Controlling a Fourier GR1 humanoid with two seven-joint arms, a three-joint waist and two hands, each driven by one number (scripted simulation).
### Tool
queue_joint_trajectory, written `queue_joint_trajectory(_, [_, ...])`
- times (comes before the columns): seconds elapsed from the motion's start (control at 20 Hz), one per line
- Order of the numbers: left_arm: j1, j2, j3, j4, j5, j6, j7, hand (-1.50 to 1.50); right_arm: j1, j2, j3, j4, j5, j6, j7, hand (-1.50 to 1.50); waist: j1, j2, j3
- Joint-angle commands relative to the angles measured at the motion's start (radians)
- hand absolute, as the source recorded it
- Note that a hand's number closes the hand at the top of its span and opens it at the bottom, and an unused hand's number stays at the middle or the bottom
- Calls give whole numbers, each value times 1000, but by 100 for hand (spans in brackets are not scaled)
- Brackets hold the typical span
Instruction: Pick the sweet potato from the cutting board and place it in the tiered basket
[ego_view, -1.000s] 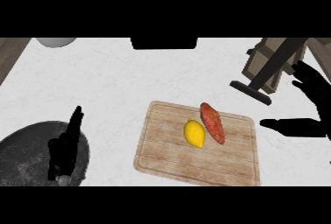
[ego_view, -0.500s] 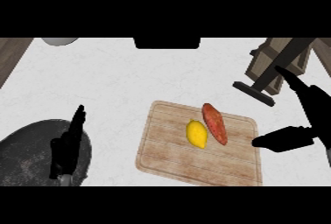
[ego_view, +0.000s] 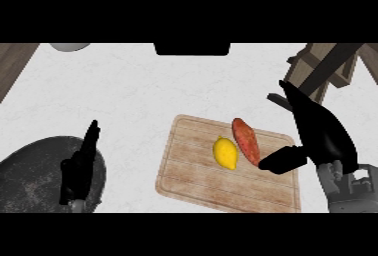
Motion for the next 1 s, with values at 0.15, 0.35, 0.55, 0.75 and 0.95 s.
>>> queue_joint_trajectory(0.15, [71,-34,-37,10,7,-19,28,0,-100,80,76,104,34,133,229,-150,6,6,-11])
queue_joint_trajectory(0.35, [42,-24,-33,-6,-18,-6,65,0,-78,151,111,214,74,106,200,-150,2,7,-9])
queue_joint_trajectory(0.55, [16,-46,-8,46,-6,-15,44,0,-123,191,68,198,51,152,205,-150,-9,7,-9])
queue_joint_trajectory(0.75, [47,-20,19,40,22,-59,10,0,-114,232,88,264,68,158,183,-150,-5,7,-9])
queue_joint_trajectory(0.95, [63,-43,-3,46,-10,-30,12,0,-140,210,74,306,34,252,219,-150,-10,6,-10])
